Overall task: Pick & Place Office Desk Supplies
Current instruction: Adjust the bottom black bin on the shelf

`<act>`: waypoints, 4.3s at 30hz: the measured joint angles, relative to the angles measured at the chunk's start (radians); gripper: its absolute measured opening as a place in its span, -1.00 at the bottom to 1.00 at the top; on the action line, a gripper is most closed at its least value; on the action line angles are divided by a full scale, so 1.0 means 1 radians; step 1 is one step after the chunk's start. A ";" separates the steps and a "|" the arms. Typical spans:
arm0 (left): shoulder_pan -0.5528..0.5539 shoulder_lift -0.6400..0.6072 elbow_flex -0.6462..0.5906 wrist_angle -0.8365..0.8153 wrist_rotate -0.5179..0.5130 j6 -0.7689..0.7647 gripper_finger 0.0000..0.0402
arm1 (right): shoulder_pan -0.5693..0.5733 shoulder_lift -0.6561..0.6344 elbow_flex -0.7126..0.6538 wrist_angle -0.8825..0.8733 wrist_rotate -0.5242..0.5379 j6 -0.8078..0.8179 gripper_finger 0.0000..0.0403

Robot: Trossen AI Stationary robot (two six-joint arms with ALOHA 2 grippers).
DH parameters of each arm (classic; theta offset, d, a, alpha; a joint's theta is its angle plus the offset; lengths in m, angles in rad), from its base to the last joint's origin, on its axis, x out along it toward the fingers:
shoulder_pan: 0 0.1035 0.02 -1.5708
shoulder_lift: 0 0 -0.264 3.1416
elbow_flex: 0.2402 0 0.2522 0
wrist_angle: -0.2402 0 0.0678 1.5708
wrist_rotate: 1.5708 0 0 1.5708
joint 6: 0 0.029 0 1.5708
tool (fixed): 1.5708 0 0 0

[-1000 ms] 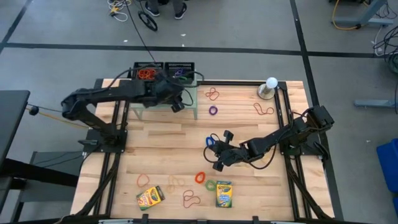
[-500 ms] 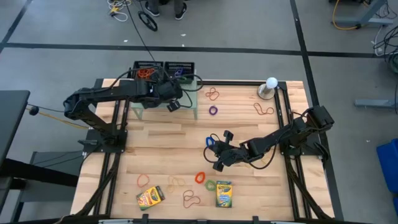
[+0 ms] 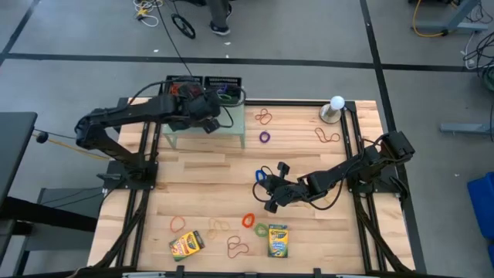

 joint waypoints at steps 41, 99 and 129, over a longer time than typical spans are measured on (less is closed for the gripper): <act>0.577 -0.452 -0.306 -0.164 0.606 -0.177 -0.10 | -0.065 0.000 -0.008 0.159 -0.116 0.107 -0.96; 0.674 -0.332 -0.306 -0.063 0.906 -0.068 -0.71 | -0.517 0.192 0.572 -0.035 -0.378 -0.517 -0.98; 0.674 -0.332 -0.306 -0.023 0.931 -0.041 -0.71 | -0.549 0.281 0.661 0.059 -0.434 -0.550 -0.99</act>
